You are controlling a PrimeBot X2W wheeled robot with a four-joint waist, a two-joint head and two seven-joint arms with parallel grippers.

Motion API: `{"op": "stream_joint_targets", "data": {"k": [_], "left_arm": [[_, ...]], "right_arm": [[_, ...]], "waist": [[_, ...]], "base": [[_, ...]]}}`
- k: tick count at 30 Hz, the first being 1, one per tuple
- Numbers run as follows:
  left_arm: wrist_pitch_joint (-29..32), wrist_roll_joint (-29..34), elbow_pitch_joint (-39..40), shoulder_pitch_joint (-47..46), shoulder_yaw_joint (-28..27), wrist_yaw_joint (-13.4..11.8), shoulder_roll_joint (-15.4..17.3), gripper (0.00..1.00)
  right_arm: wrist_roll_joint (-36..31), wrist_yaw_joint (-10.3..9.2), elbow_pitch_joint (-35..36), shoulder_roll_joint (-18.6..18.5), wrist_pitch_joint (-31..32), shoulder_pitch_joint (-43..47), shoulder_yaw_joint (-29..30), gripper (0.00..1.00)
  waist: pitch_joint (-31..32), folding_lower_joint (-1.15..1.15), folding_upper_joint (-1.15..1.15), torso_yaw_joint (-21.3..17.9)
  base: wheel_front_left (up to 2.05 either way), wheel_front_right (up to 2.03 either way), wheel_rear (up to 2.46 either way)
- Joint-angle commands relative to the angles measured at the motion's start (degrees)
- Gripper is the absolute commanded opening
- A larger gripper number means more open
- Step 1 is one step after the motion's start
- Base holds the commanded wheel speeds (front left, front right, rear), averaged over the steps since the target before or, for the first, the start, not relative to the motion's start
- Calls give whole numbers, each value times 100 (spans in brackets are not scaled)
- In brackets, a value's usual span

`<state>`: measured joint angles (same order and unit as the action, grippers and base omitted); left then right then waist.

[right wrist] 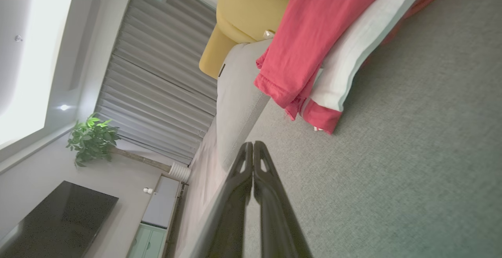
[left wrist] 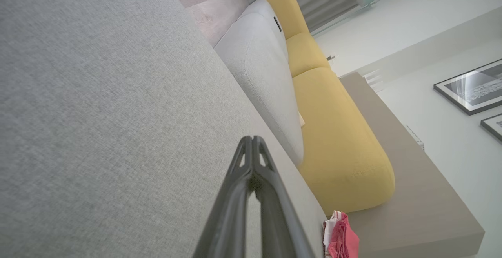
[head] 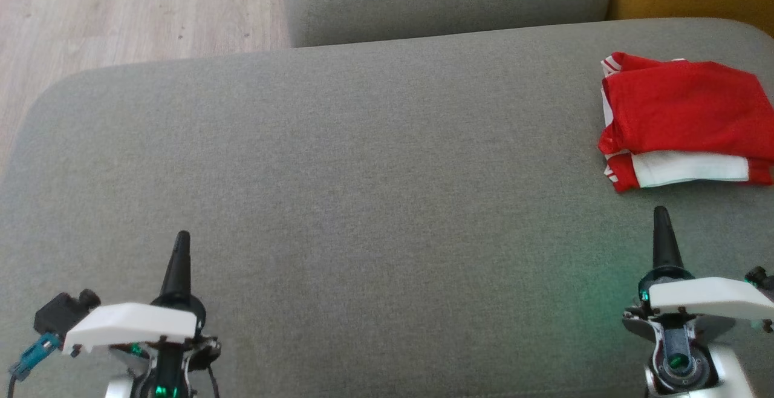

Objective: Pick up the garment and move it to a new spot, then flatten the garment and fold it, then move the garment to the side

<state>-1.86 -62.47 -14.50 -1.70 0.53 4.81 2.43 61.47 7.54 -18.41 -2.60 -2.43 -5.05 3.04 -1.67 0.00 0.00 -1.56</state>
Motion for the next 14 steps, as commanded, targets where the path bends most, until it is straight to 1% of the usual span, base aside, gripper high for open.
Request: {"op": "stream_joint_targets", "data": {"k": [1,14], "left_arm": [[35,-145,169,-338,-206,61,36,0],[256,-918,135,-369,-344,118,38,0]], "right_arm": [[166,-3,226,-72,47,-154,-35,0],[976,-4,285,-73,264,-141,52,0]], "waist": [[4,0,0,4],[44,0,0,46]], "base": [[0,0,0],[0,0,0]]}}
